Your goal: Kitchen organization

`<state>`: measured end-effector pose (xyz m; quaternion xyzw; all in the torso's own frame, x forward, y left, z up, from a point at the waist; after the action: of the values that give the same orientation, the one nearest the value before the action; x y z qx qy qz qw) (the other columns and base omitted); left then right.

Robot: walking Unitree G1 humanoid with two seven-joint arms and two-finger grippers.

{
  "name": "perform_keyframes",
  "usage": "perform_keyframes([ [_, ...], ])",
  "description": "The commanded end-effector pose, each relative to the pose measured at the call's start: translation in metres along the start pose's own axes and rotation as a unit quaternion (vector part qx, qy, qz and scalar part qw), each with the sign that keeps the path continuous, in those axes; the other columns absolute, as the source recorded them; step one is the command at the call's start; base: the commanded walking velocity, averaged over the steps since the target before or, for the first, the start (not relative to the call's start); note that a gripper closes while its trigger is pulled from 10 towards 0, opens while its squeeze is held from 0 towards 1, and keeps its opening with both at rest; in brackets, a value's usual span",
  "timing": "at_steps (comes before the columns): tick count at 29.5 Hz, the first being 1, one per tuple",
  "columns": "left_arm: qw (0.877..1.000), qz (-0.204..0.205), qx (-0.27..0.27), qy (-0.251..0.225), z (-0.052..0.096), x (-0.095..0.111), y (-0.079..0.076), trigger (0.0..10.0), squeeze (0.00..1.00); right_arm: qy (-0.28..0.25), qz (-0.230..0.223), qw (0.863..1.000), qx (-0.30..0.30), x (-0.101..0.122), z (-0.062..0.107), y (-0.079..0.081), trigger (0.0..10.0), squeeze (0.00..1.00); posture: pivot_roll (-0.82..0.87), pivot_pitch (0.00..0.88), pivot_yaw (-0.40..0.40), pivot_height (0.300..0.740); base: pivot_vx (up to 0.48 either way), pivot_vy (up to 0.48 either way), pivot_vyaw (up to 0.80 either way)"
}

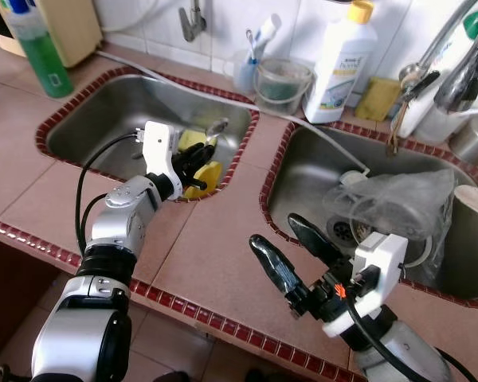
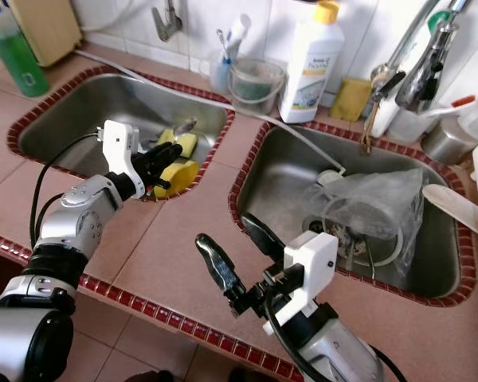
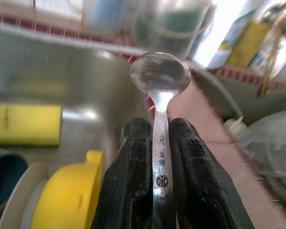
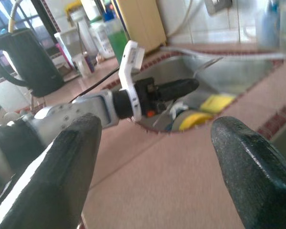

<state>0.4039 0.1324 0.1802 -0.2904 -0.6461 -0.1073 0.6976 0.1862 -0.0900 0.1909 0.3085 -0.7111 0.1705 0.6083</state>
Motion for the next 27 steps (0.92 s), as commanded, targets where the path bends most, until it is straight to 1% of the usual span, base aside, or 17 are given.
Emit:
perform_keyframes([
  [1,1.000,-0.008,0.010,-0.001,0.000,0.005,0.005,10.0,0.00,-0.001,-0.003,1.000,0.002,0.006,0.004,0.004,10.0,0.00,-0.14,0.286,-0.059,0.740,0.000,0.000,0.00],
  [5,0.999,-0.015,0.035,-0.011,0.000,0.013,0.013,10.0,0.00,0.000,-0.021,1.000,0.002,0.010,0.010,0.009,10.0,0.00,-0.15,0.301,-0.059,0.740,0.000,0.000,0.00],
  [9,0.999,-0.019,0.046,-0.016,0.003,0.018,0.019,10.0,0.00,0.003,-0.034,0.999,-0.001,0.012,0.015,0.014,10.0,0.00,-0.16,0.314,-0.059,0.740,0.000,0.000,0.00],
  [12,0.998,-0.020,0.053,-0.019,0.004,0.020,0.023,10.0,0.00,0.000,-0.046,0.999,-0.005,0.014,0.017,0.014,10.0,0.00,-0.16,0.315,-0.059,0.740,0.000,0.000,0.00],
  [14,0.997,-0.018,0.074,-0.032,0.006,0.027,0.030,10.0,0.00,-0.002,-0.058,0.998,-0.012,0.015,0.019,0.014,10.0,0.00,-0.16,0.322,-0.058,0.740,0.000,0.000,0.00],
  [16,0.996,-0.027,0.078,-0.035,0.007,0.029,0.031,10.0,0.00,-0.002,-0.063,0.998,-0.013,0.015,0.019,0.015,10.0,0.00,-0.16,0.324,-0.056,0.740,0.000,0.000,0.00],
  [20,0.996,-0.027,0.077,-0.034,0.007,0.029,0.031,10.0,0.00,-0.003,-0.067,0.998,-0.013,0.016,0.019,0.016,10.0,0.00,-0.16,0.327,-0.053,0.740,0.000,0.000,0.00],
  [21,0.997,-0.018,0.066,-0.034,0.006,0.028,0.030,10.0,1.00,-0.003,-0.068,0.998,-0.015,0.016,0.019,0.015,10.0,0.00,-0.17,0.327,-0.051,0.740,0.000,0.000,0.00],
  [24,0.998,0.000,0.048,-0.034,0.006,0.026,0.028,10.0,1.00,-0.001,-0.069,0.997,-0.016,0.016,0.019,0.015,10.0,0.00,-0.17,0.328,-0.051,0.740,0.000,0.000,0.00],
  [27,0.998,-0.005,0.048,-0.035,0.005,0.027,0.027,10.0,1.00,0.001,-0.070,0.997,-0.016,0.016,0.020,0.015,10.0,0.00,-0.17,0.326,-0.051,0.740,0.000,0.000,0.00],
])
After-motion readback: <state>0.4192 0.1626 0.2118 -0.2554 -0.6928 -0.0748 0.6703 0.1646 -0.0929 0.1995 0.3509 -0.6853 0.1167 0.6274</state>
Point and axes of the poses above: a point about 5 cm out from each wrist's last joint towards the gripper, its own z axis pointing back from the gripper into the wrist, its own x axis along the axis of the wrist's last joint, y = z × x, the point moved 2 cm from there along -z, pointing out of the wrist towards the gripper, and after that the axes turned 8 degrees about z, right-handed, at the moved point
